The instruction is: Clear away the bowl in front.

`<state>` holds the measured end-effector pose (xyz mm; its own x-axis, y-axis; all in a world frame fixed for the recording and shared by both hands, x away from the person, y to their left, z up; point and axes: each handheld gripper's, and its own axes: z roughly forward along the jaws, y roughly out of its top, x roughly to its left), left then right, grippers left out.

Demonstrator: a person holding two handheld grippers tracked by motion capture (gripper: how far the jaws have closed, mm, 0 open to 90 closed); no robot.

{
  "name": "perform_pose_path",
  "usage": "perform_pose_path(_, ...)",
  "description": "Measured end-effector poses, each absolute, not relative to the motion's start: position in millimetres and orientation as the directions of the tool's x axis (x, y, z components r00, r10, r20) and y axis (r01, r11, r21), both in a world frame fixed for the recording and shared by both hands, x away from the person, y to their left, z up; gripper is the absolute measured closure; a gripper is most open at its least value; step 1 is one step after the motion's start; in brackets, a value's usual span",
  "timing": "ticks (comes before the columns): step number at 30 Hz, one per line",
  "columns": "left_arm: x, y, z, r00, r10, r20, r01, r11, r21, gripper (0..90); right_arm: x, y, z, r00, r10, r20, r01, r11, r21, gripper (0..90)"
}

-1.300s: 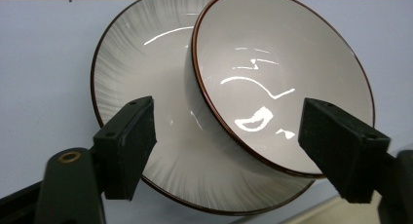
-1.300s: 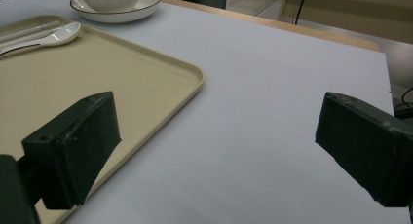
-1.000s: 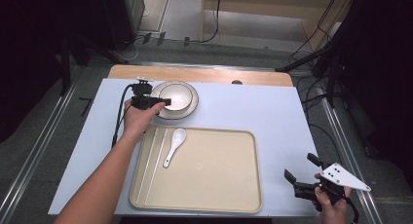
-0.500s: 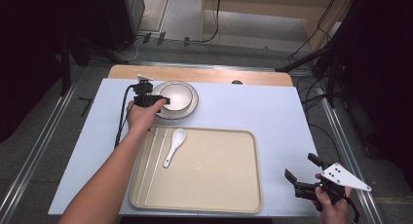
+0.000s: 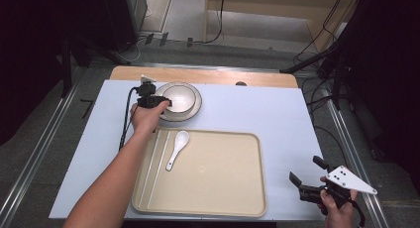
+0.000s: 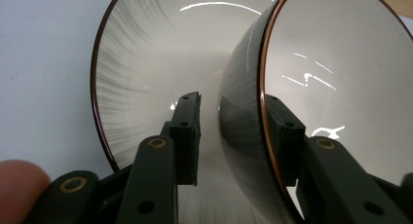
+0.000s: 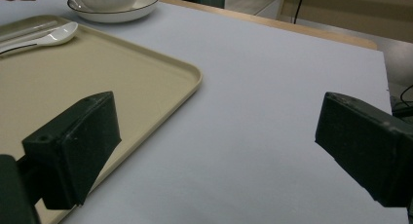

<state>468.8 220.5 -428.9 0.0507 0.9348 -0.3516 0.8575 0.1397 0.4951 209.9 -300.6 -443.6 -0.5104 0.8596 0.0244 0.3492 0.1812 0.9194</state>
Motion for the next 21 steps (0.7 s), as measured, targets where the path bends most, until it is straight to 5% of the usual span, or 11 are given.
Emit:
perform_pose_path(6,470.4,218.9,-426.3,0.021,0.931,-0.364,0.85,0.175,0.497,76.1,209.9,-301.1,-443.7,-0.509,0.861,0.025,0.35,0.18,0.919,2.7)
perform_pose_path(21,470.9,224.2,-428.4,0.006,0.932,-0.361,0.843,0.189,0.504,83.1,209.8,-302.9,-443.8,-0.504,0.863,0.027,0.349,0.174,0.921,2.8)
